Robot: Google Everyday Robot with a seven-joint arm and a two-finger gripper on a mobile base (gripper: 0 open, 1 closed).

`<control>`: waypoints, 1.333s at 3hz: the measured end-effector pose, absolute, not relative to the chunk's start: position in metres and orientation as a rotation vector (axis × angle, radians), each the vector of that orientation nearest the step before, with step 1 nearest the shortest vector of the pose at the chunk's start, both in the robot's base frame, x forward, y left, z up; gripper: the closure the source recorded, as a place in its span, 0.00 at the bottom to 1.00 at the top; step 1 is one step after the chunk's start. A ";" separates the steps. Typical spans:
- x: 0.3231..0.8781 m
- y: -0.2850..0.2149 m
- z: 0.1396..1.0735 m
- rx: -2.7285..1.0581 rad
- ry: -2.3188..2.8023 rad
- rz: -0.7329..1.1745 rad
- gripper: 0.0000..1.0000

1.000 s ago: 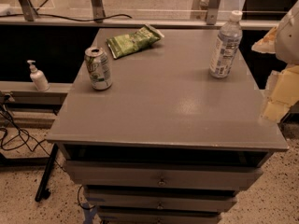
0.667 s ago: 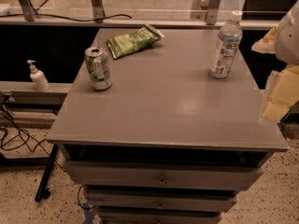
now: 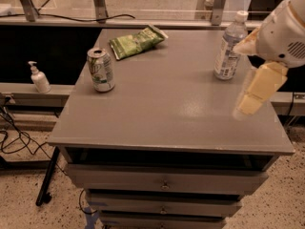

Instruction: Pick 7up can

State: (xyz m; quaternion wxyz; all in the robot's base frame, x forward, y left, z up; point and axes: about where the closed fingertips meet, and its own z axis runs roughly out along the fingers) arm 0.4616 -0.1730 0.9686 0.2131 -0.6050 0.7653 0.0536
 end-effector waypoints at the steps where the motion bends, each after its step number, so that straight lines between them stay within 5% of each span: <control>1: 0.481 -0.112 0.962 -1.671 1.986 0.337 0.00; 2: 0.492 -0.051 0.965 -1.592 1.878 0.503 0.00; 4: 0.494 -0.042 0.971 -1.573 1.855 0.510 0.00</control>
Offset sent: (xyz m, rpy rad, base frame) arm 0.0473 0.1958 0.0063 0.5668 -0.0188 0.1255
